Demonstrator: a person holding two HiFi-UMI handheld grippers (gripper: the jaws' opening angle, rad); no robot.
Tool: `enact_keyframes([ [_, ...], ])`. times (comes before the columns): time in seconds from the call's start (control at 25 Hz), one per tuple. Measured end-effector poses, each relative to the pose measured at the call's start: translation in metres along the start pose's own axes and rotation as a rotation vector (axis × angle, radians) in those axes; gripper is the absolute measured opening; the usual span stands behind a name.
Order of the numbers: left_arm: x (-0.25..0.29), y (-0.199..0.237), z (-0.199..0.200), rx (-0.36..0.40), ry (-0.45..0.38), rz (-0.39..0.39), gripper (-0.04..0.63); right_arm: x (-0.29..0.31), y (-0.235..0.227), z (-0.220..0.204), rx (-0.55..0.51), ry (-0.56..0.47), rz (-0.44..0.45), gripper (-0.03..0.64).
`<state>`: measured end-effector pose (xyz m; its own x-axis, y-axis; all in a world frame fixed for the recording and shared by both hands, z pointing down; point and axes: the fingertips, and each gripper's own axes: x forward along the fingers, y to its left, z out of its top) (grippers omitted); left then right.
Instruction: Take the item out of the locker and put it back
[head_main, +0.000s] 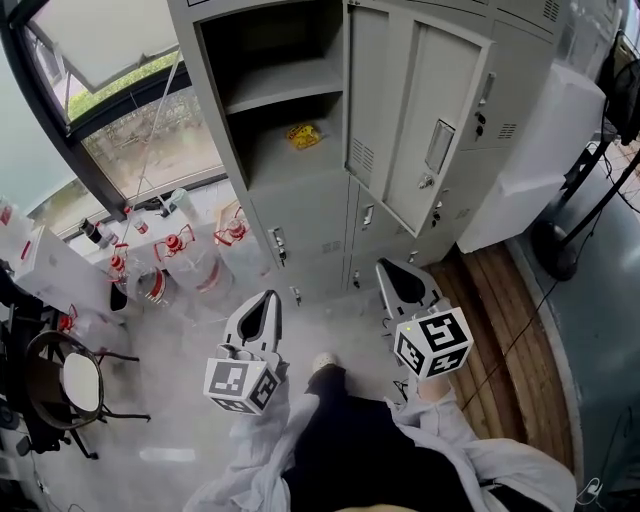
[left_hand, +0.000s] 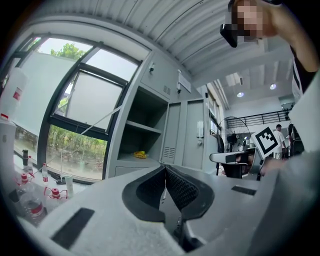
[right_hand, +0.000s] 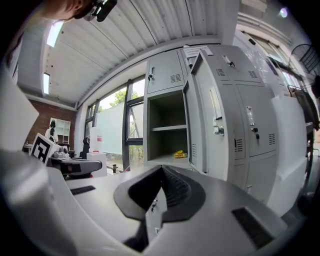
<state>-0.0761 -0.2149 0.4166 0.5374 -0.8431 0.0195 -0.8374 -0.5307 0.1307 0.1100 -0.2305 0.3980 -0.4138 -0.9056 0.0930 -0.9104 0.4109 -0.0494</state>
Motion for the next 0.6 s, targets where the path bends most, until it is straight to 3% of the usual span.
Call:
enact_keyframes([
  [0.6, -0.003, -0.018, -0.006, -0.002, 0.013, -0.038, 0.008, -0.013, 0.003, -0.010, -0.025, 0.040, -0.014, -0.002],
])
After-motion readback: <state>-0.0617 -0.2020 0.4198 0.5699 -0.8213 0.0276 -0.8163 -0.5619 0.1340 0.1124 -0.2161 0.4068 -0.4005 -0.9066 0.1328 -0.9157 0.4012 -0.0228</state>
